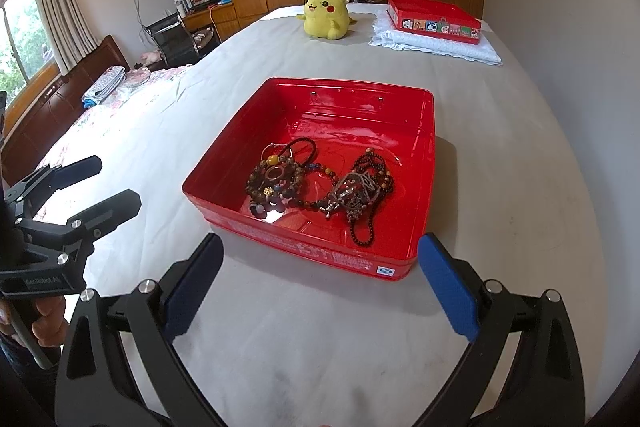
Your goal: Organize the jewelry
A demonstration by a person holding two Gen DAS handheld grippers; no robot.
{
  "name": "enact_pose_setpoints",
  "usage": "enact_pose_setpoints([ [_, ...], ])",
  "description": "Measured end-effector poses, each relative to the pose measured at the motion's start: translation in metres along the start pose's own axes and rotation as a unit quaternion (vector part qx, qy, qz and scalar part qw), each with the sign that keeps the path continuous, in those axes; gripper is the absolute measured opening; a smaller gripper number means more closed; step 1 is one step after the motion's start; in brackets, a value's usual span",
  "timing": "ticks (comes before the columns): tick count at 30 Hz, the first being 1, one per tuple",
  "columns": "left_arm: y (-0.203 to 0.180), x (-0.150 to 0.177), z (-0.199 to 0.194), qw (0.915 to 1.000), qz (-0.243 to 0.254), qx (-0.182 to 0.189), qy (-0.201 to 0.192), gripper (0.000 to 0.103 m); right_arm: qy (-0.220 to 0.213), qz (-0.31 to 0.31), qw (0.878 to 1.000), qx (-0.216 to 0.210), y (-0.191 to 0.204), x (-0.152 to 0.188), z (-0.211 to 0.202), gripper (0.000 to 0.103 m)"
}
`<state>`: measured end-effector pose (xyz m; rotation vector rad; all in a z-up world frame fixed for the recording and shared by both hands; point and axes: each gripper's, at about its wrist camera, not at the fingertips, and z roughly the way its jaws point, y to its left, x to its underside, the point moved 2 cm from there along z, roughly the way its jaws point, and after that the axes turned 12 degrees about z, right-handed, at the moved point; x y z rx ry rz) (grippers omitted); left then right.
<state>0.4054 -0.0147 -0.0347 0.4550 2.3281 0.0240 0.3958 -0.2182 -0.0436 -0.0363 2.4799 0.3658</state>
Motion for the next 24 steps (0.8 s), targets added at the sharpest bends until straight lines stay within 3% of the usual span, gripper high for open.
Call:
enact_pose_setpoints([
  [24,0.0004,0.0001,-0.0021,1.0,0.001,0.001,0.001,0.099,0.0,0.001,1.0,-0.001,0.0001,0.0015,-0.002,0.097],
])
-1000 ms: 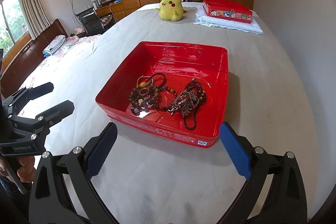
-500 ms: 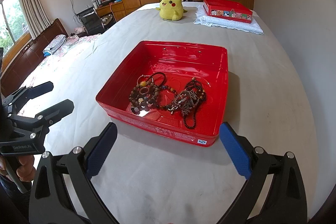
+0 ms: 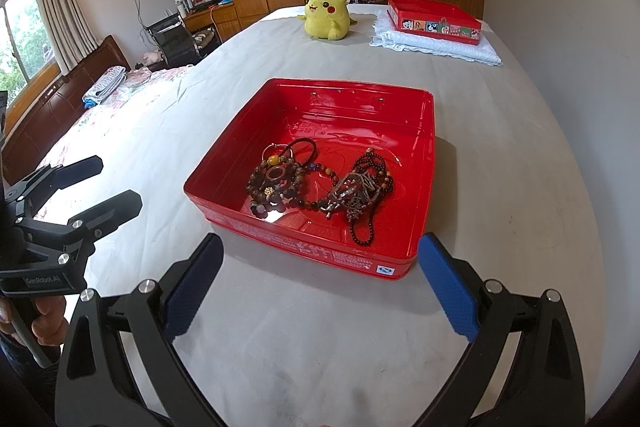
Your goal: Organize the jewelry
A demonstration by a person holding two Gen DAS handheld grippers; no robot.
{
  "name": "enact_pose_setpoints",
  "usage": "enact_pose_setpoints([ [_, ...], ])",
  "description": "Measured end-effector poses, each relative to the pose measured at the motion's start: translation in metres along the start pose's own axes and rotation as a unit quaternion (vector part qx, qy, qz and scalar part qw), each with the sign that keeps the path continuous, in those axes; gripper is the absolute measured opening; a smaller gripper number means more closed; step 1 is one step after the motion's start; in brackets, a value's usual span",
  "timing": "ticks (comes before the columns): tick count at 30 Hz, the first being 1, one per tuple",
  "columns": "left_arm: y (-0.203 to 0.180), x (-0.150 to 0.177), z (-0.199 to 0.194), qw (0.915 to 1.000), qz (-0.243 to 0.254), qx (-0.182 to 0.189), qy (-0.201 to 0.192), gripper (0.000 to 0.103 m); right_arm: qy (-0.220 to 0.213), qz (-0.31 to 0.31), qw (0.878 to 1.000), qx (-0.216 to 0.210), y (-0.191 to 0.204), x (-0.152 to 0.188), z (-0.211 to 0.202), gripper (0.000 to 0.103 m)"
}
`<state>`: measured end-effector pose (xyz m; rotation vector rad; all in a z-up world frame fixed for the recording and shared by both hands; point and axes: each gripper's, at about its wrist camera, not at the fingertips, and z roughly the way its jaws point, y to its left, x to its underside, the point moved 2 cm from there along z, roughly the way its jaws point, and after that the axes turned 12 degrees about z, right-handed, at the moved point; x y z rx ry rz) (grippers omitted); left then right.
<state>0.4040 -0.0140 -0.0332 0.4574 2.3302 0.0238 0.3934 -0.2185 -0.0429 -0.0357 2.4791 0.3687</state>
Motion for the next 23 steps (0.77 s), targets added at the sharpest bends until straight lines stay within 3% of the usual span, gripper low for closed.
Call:
enact_pose_setpoints([
  [23,-0.0009,0.0008,-0.0032,1.0,-0.003,0.001,0.002,0.099,-0.001,0.0,1.0,-0.002,-0.0012,-0.0019,-0.0054,0.097],
])
